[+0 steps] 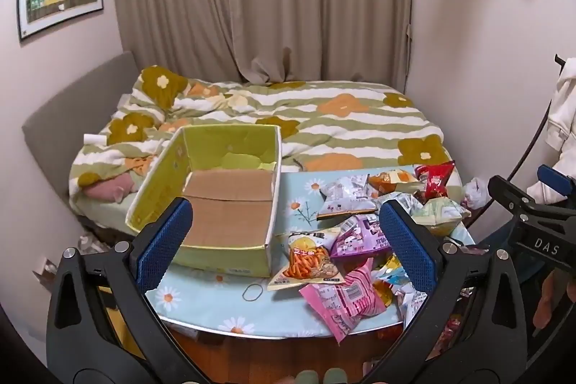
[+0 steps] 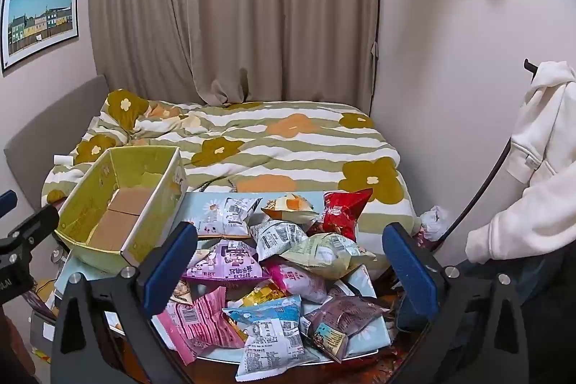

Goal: Organize snacks

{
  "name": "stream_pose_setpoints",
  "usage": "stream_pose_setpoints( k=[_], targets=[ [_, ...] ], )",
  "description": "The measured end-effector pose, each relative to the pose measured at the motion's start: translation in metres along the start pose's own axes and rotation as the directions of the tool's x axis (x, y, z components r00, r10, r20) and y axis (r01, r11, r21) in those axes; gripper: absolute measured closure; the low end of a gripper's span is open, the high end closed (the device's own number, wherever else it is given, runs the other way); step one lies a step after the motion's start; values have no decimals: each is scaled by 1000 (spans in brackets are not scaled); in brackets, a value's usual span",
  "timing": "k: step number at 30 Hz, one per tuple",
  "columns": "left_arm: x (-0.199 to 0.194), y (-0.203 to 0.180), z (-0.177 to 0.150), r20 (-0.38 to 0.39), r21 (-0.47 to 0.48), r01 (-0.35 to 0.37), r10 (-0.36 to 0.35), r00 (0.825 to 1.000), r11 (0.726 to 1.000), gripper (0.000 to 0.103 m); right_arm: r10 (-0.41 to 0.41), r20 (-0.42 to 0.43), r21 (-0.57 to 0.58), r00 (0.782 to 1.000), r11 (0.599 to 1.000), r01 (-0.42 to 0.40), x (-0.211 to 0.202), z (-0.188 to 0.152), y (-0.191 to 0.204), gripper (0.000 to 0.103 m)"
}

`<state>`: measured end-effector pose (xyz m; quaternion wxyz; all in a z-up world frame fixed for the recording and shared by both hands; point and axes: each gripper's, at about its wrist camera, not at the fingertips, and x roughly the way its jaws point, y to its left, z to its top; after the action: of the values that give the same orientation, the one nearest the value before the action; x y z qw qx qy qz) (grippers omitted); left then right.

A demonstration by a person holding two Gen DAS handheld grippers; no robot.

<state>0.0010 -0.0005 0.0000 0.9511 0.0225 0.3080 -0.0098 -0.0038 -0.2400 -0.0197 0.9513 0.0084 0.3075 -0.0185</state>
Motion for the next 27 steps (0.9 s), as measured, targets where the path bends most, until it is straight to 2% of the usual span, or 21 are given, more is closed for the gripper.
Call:
stream_pose_setpoints(
  k=[7, 10, 27],
  targets=[
    [-5, -8, -1, 22, 1, -25, 25, 999, 1000, 0, 10, 3, 9, 1000, 1000, -10, 3, 0, 0, 0],
    [2, 4, 0, 19, -28, -15, 15, 1000, 999, 0, 9, 10, 4, 1000, 1000, -9, 3, -3, 2, 0],
    [6, 3, 5, 32, -40, -12, 13, 999, 999, 0, 22, 13, -5, 1000, 1000, -21, 10, 2, 7, 0]
  ],
)
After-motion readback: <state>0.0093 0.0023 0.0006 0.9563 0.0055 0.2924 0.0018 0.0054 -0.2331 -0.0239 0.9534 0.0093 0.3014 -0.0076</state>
